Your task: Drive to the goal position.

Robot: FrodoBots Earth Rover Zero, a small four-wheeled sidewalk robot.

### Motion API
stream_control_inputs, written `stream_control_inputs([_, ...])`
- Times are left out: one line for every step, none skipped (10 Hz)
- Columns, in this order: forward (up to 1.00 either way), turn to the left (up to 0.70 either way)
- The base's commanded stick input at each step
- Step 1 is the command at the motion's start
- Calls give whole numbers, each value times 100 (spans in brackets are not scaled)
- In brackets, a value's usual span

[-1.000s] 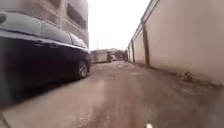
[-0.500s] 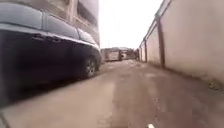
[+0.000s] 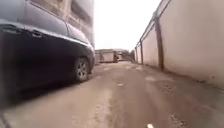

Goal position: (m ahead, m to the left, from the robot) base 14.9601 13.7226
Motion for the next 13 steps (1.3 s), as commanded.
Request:
stream_control_inputs([100, -28])
stream_control_inputs([100, -28])
stream_control_inputs([100, -28])
stream_control_inputs([100, -28])
stream_control_inputs([100, -28])
stream_control_inputs([100, -28])
stream_control_inputs([100, -28])
stream_control_inputs([100, -28])
stream_control_inputs([100, -17])
stream_control_inputs([100, 16])
stream_control_inputs([100, 23])
stream_control_inputs([100, 13])
stream_control_inputs([100, 12])
